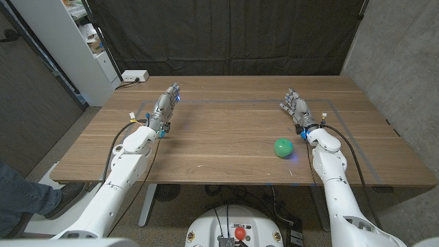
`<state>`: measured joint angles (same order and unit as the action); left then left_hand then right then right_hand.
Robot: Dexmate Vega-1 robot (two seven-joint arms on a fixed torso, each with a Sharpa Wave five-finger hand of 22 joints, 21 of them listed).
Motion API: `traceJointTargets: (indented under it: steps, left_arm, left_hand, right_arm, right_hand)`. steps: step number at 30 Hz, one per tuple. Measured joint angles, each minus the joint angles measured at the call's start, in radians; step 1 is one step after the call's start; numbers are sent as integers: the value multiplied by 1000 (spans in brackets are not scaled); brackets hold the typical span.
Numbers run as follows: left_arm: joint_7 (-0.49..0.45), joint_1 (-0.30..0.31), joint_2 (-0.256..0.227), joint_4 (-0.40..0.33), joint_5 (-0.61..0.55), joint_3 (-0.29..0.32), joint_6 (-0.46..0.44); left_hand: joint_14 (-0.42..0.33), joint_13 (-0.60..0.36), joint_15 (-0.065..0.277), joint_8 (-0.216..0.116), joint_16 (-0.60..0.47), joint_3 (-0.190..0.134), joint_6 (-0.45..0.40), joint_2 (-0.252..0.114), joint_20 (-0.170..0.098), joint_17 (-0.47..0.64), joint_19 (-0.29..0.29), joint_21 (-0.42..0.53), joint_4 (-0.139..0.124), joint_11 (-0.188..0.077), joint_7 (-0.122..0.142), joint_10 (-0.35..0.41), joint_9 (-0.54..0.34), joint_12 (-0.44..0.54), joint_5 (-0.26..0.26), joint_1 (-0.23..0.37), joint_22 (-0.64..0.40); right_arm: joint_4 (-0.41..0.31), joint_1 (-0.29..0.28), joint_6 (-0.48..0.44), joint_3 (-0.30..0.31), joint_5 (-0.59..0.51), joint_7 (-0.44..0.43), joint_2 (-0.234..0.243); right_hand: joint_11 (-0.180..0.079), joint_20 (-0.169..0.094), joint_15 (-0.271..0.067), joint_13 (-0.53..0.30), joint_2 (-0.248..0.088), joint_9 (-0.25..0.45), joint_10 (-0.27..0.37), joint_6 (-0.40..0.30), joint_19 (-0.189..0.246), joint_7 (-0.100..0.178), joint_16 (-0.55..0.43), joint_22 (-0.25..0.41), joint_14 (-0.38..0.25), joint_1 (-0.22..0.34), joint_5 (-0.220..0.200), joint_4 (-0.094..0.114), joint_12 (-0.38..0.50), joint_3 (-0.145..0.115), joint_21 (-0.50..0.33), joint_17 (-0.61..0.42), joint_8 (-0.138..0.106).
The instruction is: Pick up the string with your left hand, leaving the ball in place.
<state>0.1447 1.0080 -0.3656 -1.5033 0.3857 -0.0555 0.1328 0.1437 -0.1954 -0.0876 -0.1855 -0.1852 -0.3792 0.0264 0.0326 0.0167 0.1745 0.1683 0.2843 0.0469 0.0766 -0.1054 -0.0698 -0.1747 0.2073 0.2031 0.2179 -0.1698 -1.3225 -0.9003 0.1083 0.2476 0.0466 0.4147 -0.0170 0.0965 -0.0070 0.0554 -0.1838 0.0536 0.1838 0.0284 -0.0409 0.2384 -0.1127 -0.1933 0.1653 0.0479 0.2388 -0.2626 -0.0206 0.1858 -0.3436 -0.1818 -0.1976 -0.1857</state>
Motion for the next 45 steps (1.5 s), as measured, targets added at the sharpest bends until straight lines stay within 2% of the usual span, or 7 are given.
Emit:
traceJointTargets:
  steps: [10, 45]
  left_arm:
    - [0, 18, -6, -18, 1, 19, 16]
    - [-8, 96, -31, -102, 8, 89, 49]
  left_hand:
    - [-9, 0, -2, 0, -4, -4, 0, 0, 0, 0, 1, 0, 4, -9, 0, 12, 0, 0, 0, 0, 0]
    - [-30, 5, -1, 0, -4, -1, -20, -4, 10, 0, 0, -14, 9, -15, 2, 20, 0, 5, -4, 4, -5]
  right_arm:
    - [0, -1, 0, 5, -9, 0, -5]
    - [8, 2, -1, 13, -29, -8, -6]
  right_hand:
    - [0, 0, 0, 0, 0, 0, 0, 0, 0, 0, 0, 0, 0, 0, 0, 0, 0, 0, 0, 0, 0]
    - [0, 0, 0, 0, -5, 0, 0, -6, 0, 6, 0, 0, 0, 5, 0, -4, 0, 4, 0, 0, 0]
